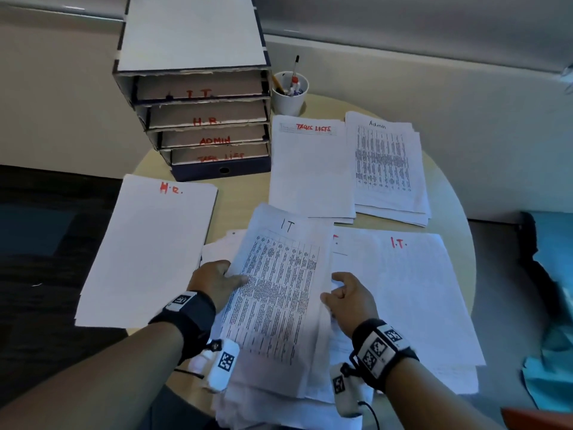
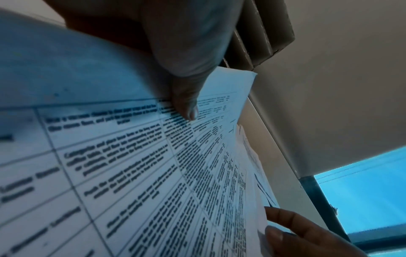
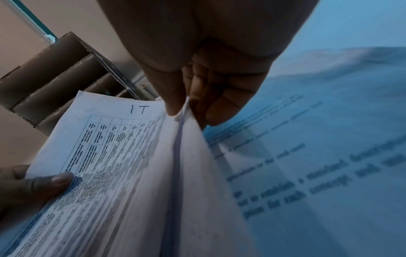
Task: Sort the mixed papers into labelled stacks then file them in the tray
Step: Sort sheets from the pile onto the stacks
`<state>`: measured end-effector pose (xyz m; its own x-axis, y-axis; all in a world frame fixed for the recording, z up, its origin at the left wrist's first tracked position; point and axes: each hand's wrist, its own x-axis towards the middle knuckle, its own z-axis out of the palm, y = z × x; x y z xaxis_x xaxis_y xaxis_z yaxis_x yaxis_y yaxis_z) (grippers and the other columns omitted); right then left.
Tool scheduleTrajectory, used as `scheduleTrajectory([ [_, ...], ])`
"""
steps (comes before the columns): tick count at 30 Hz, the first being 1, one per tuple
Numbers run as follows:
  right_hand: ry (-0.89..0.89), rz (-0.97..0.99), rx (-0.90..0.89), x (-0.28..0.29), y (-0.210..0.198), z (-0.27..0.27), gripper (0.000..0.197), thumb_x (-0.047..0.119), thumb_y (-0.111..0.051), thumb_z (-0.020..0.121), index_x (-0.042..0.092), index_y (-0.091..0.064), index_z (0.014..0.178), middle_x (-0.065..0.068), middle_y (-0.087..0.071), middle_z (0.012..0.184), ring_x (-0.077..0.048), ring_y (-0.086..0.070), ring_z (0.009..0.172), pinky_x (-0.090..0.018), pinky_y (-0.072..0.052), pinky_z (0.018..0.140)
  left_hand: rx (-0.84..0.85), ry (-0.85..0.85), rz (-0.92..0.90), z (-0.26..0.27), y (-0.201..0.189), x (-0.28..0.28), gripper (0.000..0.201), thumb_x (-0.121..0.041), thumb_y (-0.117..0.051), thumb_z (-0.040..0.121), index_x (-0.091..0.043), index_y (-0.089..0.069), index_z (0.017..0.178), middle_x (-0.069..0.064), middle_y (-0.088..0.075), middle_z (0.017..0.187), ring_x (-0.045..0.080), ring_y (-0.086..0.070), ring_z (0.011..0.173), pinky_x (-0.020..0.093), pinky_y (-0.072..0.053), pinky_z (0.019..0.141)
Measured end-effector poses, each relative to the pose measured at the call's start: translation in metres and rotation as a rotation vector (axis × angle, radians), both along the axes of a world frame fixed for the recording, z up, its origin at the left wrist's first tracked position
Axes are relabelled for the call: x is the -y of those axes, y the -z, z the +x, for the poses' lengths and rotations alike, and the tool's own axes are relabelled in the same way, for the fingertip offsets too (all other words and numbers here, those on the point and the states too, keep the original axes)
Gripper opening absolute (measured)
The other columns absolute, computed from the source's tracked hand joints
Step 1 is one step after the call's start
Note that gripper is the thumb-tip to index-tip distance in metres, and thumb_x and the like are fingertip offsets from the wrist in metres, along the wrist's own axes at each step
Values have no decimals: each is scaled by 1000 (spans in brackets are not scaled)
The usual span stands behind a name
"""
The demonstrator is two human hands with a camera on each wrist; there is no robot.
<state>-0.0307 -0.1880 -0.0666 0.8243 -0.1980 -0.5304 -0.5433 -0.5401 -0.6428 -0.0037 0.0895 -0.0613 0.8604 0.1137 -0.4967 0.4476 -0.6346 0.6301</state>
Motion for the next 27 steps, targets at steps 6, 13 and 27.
scheduleTrajectory([
  [6, 11, -93, 31, 2, -7, -2, 51, 38, -71, 87, 23, -53, 132, 4, -61, 116, -13, -59, 97, -25, -43, 85, 74, 314, 278, -1, 10, -25, 41, -40, -32, 104, -14, -62, 94, 6, -53, 76, 27, -54, 70, 29, -40, 59],
  [13, 17, 113, 108, 4, -13, -4, 51, 39, -79, 80, 31, -53, 123, 9, -63, 112, -9, -63, 100, -28, -51, 89, 190, 111, -281, -23, -26, -36, 21, -22, -56, 100, -38, -68, 107, -30, -68, 100, -10, -61, 97, 14, -46, 83],
  [27, 205, 547, 36, 58, 2, -26, 47, 20, -91, 64, 4, -74, 105, -17, -75, 103, -42, -67, 103, -53, -54, 94, -150, 168, 256, 12, 6, 23, 100, -58, -73, 66, -18, -27, 145, 9, -49, 134, 29, -58, 114, 37, -52, 87],
])
